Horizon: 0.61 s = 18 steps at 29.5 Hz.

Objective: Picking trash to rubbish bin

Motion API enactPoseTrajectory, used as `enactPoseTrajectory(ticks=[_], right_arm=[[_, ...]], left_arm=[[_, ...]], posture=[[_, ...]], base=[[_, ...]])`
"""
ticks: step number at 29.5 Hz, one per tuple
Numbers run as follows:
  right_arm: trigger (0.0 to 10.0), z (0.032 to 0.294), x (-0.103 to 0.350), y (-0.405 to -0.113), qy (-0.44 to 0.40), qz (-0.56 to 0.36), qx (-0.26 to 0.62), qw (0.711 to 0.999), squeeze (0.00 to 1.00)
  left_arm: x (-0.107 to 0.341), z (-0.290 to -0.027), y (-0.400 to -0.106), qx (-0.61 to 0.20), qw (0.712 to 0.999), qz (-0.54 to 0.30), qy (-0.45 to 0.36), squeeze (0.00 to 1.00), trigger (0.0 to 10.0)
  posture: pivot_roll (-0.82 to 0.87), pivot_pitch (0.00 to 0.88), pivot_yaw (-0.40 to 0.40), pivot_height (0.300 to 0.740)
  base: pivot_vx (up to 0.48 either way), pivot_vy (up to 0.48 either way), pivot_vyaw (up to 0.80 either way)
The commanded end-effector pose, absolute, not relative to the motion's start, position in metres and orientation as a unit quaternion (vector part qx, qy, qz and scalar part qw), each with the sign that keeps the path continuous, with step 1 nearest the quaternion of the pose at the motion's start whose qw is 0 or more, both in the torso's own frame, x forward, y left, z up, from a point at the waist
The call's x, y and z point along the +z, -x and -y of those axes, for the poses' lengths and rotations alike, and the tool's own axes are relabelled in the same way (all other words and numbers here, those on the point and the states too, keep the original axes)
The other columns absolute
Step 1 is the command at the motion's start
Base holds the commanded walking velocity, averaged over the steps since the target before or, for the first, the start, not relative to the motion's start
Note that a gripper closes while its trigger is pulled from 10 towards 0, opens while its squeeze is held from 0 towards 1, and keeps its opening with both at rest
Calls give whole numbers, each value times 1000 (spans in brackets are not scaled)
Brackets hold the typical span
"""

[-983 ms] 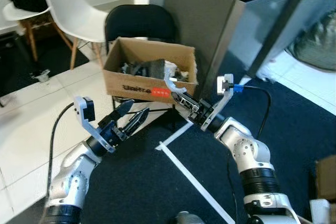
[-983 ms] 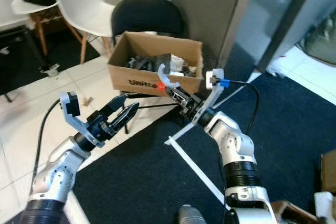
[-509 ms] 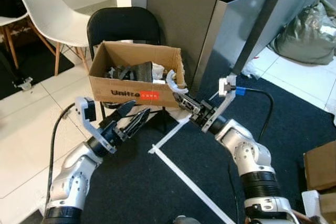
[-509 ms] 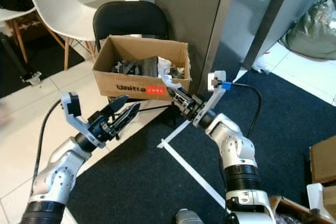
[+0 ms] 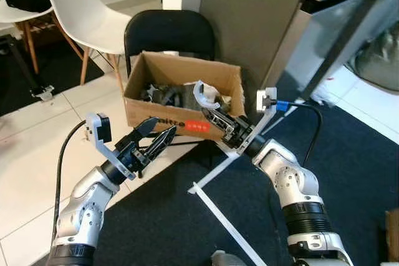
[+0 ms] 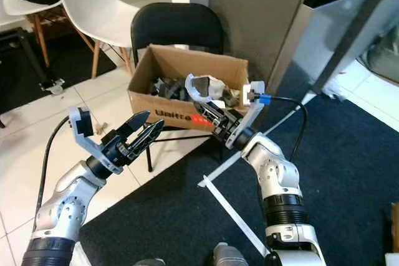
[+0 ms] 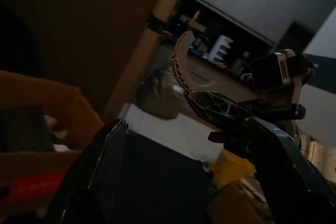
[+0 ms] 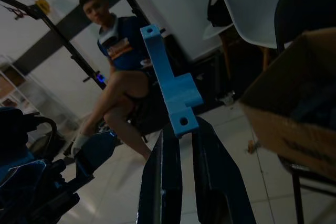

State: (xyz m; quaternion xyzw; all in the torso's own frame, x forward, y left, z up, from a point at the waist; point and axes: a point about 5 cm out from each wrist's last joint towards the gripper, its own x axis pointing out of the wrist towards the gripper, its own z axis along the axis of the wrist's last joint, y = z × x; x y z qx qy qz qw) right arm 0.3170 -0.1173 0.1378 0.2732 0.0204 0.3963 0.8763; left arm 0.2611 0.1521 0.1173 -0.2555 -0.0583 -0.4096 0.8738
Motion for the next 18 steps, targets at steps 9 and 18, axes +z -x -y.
enactPoseTrajectory(ticks=[9,18], right_arm=[[10000,125,138,-317,-269,-19,383,883,0],[10000,126,138,-317,-268,-19,383,884,0]], left_arm=[[119,-147,-261,-420,868,56,260,0,10000],[119,-147,-260,-421,867,57,260,0,10000]], posture=[[57,0,-20,740],[57,0,-20,740]], base=[[366,0,0],[428,0,0]])
